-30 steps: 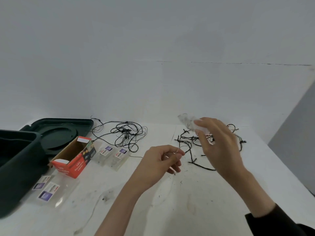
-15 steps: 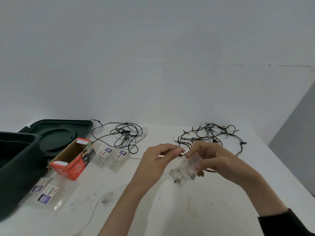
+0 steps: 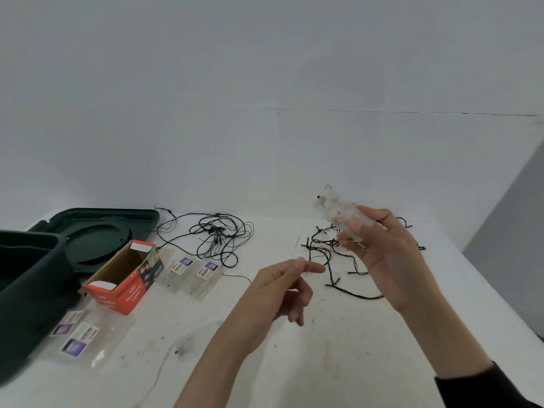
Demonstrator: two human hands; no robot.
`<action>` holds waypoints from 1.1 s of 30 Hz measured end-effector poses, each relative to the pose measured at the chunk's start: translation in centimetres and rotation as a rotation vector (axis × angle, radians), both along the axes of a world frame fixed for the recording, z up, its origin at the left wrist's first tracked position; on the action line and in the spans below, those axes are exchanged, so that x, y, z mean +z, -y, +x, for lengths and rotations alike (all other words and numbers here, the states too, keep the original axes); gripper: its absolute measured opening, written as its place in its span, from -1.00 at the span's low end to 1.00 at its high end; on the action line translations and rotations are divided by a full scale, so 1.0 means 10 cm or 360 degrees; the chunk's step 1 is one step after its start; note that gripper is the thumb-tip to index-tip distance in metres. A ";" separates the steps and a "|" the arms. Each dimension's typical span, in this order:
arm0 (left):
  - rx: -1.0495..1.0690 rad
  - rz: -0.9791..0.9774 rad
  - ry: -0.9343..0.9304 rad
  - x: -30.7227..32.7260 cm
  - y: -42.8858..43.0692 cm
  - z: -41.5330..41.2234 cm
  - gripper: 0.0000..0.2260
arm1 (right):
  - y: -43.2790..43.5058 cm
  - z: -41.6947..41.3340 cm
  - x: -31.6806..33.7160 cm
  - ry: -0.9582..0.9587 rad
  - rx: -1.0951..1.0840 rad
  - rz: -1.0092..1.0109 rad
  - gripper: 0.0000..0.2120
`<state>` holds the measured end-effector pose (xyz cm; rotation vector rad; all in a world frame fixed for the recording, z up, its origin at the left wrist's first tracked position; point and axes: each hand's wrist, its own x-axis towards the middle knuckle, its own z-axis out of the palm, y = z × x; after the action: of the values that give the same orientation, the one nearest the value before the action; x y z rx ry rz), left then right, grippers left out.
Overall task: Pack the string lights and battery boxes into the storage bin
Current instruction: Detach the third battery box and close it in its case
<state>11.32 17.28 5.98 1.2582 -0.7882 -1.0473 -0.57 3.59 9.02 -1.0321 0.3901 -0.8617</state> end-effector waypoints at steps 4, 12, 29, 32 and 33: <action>0.0096 0.0045 0.0169 -0.02 -0.02 -0.01 -0.76 | -0.01 0.01 0.02 -0.0108 -0.0262 -0.0204 -0.80; 0.0188 0.0136 0.0767 -0.01 -0.02 -0.04 -0.84 | -0.07 0.07 -0.14 -0.0821 -0.0946 -0.1502 -0.81; 0.0298 0.0012 0.0874 0.11 0.00 0.06 -0.80 | -0.06 -0.11 0.00 -0.0490 0.0808 -0.0396 -0.80; 0.0142 0.0082 0.0513 0.12 -0.03 0.01 -0.68 | -0.11 -0.06 -0.04 -0.0270 0.0721 -0.0127 -0.81; 0.0126 0.0079 0.0424 0.12 -0.04 0.00 -0.68 | -0.13 -0.05 -0.04 -0.0239 0.0659 -0.0102 -0.80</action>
<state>11.27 17.63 7.18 1.4796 -0.9102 -0.8498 -1.03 4.94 8.63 -1.1887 0.2618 -0.4293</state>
